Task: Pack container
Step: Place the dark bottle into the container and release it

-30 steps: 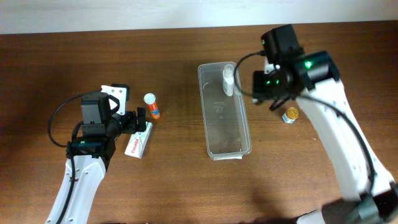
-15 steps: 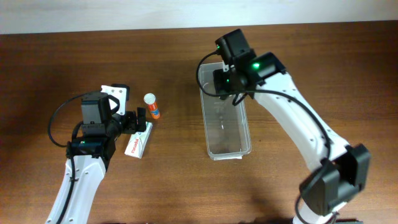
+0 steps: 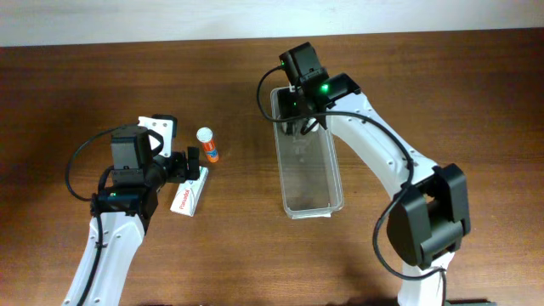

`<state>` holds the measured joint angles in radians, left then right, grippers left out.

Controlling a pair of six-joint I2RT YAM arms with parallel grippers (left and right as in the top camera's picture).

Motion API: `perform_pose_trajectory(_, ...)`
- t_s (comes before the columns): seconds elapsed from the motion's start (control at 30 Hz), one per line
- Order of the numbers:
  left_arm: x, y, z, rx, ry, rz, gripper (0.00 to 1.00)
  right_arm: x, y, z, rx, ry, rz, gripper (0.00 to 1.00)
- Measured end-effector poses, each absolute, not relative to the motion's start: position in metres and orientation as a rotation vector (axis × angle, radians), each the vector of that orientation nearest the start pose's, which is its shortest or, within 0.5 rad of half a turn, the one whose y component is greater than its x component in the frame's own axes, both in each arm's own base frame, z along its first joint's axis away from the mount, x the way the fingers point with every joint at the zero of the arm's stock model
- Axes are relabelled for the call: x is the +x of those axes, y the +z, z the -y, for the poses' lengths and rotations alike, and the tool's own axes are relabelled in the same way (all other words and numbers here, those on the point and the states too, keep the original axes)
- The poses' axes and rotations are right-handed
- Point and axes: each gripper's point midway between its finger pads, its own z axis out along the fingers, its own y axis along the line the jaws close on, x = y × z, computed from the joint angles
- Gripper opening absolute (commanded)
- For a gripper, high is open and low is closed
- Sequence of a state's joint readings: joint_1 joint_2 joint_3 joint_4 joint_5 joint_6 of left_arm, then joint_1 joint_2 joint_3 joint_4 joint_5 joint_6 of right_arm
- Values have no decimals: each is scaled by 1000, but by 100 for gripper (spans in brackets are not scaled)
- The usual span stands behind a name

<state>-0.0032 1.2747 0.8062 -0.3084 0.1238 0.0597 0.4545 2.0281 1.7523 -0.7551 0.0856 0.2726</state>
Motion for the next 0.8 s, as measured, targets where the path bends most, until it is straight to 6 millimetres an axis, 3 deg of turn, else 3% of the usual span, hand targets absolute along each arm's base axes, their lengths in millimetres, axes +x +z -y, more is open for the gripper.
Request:
perform_pose_trajectory(0.2,363,137,22,135,-117,-2339,99,472,114,-214,-213,139,-2618,38)
perform_pose_trajectory(0.53,363,137,22,135,-117,-2339,99,460,118,-208,-226,115,-2670,41)
perform_pose_trajectory(0.67,363,137,22,135,-118,-2340,99,433,147,-195,-234,87,-2734,47)
perform_pose_trajectory(0.73,363,137,22,135,-117,-2340,99,416,172,-184,-232,80,-2748,54)
perform_pose_trajectory(0.8,363,137,22,135,-118,-2340,99,399,212,-160,-182,82,-2728,58)
